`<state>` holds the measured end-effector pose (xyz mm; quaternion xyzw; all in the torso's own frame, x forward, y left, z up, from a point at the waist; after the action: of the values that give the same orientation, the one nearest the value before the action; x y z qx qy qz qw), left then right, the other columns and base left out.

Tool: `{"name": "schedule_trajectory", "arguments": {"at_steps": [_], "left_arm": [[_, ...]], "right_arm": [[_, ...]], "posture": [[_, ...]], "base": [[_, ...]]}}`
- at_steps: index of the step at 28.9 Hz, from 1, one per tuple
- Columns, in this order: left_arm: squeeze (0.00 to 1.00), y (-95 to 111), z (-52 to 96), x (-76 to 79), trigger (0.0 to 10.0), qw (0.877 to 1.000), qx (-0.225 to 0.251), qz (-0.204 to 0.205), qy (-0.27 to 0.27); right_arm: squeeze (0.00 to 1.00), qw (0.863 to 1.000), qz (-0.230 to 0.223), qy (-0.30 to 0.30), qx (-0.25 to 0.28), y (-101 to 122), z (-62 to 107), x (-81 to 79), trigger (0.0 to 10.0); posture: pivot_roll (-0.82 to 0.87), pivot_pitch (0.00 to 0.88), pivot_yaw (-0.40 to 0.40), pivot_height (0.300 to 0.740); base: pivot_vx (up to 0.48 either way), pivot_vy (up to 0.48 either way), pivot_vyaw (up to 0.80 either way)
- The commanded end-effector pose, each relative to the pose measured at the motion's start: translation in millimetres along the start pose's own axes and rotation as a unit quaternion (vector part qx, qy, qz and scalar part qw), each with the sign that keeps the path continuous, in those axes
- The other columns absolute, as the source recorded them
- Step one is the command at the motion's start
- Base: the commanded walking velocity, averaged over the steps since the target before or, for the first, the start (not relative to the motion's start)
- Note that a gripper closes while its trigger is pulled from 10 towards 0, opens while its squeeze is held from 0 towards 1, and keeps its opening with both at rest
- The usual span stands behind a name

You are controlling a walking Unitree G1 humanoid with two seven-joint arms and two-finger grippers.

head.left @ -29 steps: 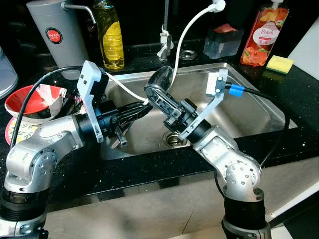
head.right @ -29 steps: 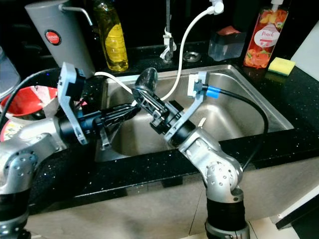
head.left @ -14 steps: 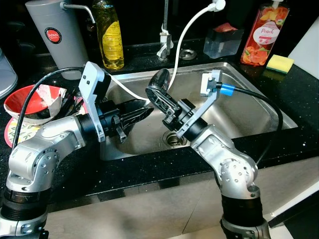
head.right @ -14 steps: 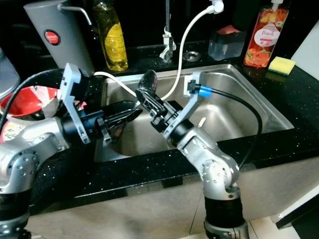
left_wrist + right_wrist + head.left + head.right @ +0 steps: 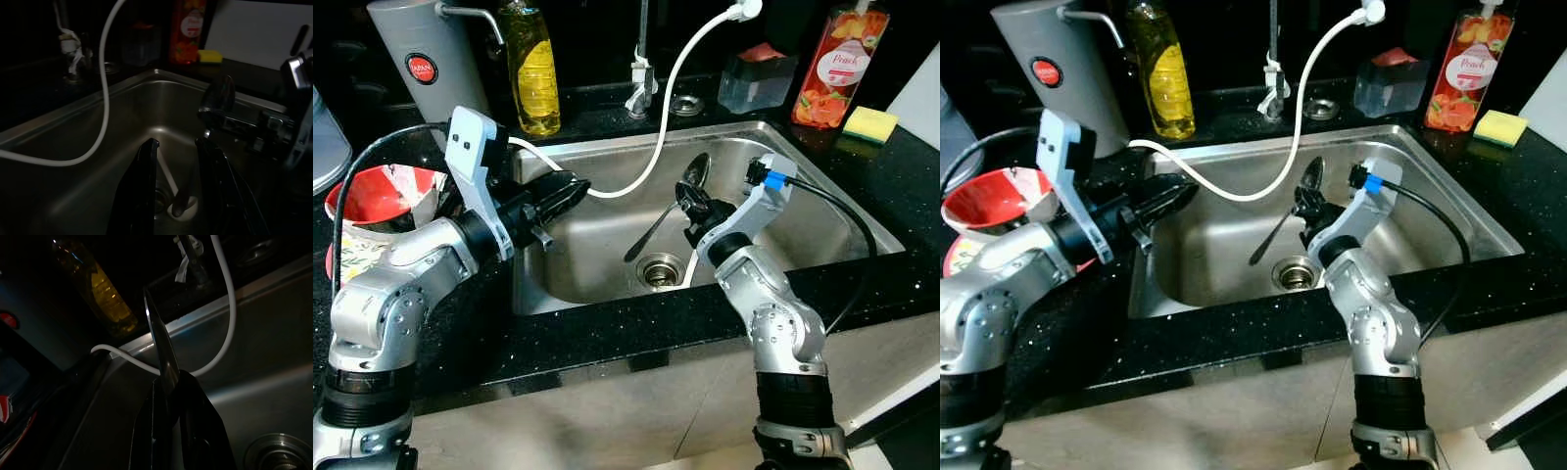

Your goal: Kitchen organization

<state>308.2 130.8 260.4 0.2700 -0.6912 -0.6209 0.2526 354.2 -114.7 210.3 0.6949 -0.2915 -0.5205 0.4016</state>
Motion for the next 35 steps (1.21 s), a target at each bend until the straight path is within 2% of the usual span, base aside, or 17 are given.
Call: {"name": "schedule_trajectory", "arguments": {"at_steps": [1,2,3,4,6,12,13,14,18,20,21,23,26,30,32,35], "left_arm": [[0.0,-8.2,-1.9,-13.3,10.0,0.999,-0.03,-0.004,0.044],[0.0,-8.2,-1.9,-13.3,10.0,0.999,-0.03,-0.004,0.044],[0.0,-19.2,-2.6,-34.7,10.0,0.991,-0.064,0.005,0.113],[0.0,-19.2,-2.6,-34.7,10.0,0.991,-0.064,0.005,0.113],[0.0,-24.5,-1.3,-48.7,10.0,0.984,-0.08,0.01,0.159],[0.0,-24.9,-1.0,-45.9,10.0,0.982,-0.089,-0.009,0.164],[0.0,-24.7,-1.9,-43.5,10.0,0.983,-0.089,-0.011,0.161],[0.0,-24.5,-2.5,-42.6,10.0,0.983,-0.089,-0.013,0.161],[0.0,-24.3,-3.7,-41.4,10.0,0.983,-0.089,-0.018,0.161],[0.0,-24.4,-4.3,-41.2,10.0,0.983,-0.09,-0.02,0.162],[0.0,-24.2,-4.5,-41.1,10.0,0.982,-0.09,-0.02,0.162],[0.0,-23.4,-4.9,-40.8,10.0,0.983,-0.088,-0.021,0.163],[0.0,-22.7,-5.3,-40.4,10.0,0.983,-0.087,-0.022,0.162],[0.0,-22.0,-7.8,-38.9,10.0,0.983,-0.085,-0.026,0.16],[0.0,-22.0,-8.0,-38.8,10.0,0.983,-0.085,-0.026,0.16],[0.0,-21.9,-8.3,-38.8,10.0,0.983,-0.083,-0.027,0.162]], "right_arm": [[0.0,1.0,0.014,-0.005,-0.001,-3.0,-1.2,-0.6,10.0],[0.0,1.0,0.014,-0.005,-0.001,-3.0,-1.2,-0.6,10.0],[0.0,0.999,0.04,-0.014,-0.008,-8.2,-1.3,0.9,10.0],[0.0,0.999,0.04,-0.014,-0.008,-8.2,-1.3,0.9,10.0],[0.0,0.998,0.053,-0.017,-0.014,-12.8,-1.4,0.8,10.0],[0.0,0.995,0.095,-0.011,-0.033,-25.4,-1.7,-2.1,10.0],[0.95,0.992,0.118,-0.005,-0.038,-29.3,-1.7,-3.3,10.0],[1.0,0.992,0.122,-0.003,-0.039,-31.2,-1.6,-3.9,10.0],[1.0,0.994,0.106,0.011,-0.019,-26.9,-1.4,-10.2,10.0],[1.0,0.996,0.077,0.032,0.014,-15.3,-0.4,-19.1,10.0],[0.02,0.996,0.064,0.044,0.045,-3.7,0.8,-24.0,10.0],[0.0,0.993,0.068,0.057,0.078,11.5,3.2,-29.3,10.0],[0.0,0.99,0.088,0.061,0.087,15.6,3.9,-31.8,10.0],[0.0,0.985,0.138,0.077,0.063,5.0,6.3,-37.8,10.0],[0.0,0.985,0.142,0.079,0.061,3.7,6.7,-38.0,10.0],[0.0,0.981,0.176,0.083,0.023,-14.1,8.3,-36.2,10.0]], "posture": [[0.04,0.0,0.035,0.74],[0.04,0.0,0.035,0.74],[0.04,0.0,0.029,0.74],[0.04,0.0,0.029,0.74],[0.04,0.0,0.029,0.74],[0.04,0.0,0.028,0.74],[0.04,0.0,0.025,0.74],[0.04,0.0,0.025,0.74],[0.04,0.0,0.025,0.74],[0.04,0.0,0.025,0.74],[0.05,0.0,0.022,0.74],[0.05,0.0,0.022,0.74],[0.04,0.0,0.023,0.74],[0.04,0.0,0.024,0.74],[0.04,0.0,0.024,0.74],[0.04,0.0,0.025,0.74]], "base": [[0.0,0.0,0.0],[0.0,0.0,0.0],[0.0,0.0,0.0],[0.0,0.0,0.0],[0.0,0.0,0.0],[0.0,0.0,0.0],[0.0,0.0,0.0],[0.0,0.0,0.0],[0.0,0.0,0.0],[0.0,0.0,0.0],[0.0,0.0,0.0],[0.0,0.0,0.0],[0.0,0.0,0.0],[0.0,0.0,0.0],[0.0,0.0,0.0],[0.0,0.0,0.0]]}}
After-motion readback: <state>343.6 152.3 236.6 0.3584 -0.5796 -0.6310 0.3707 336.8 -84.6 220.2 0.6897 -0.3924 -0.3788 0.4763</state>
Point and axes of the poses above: a point about 5 cm out from each wrist's last joint towards the gripper, its own z axis pointing back from the gripper into the wrist, its own y axis along the axis of the wrist's last joint, x = y × z, the point moved 3 cm from there along -z, pointing out of the wrist towards the gripper, and after that the axes turned 2 degrees about -z, right-handed, at the moved point
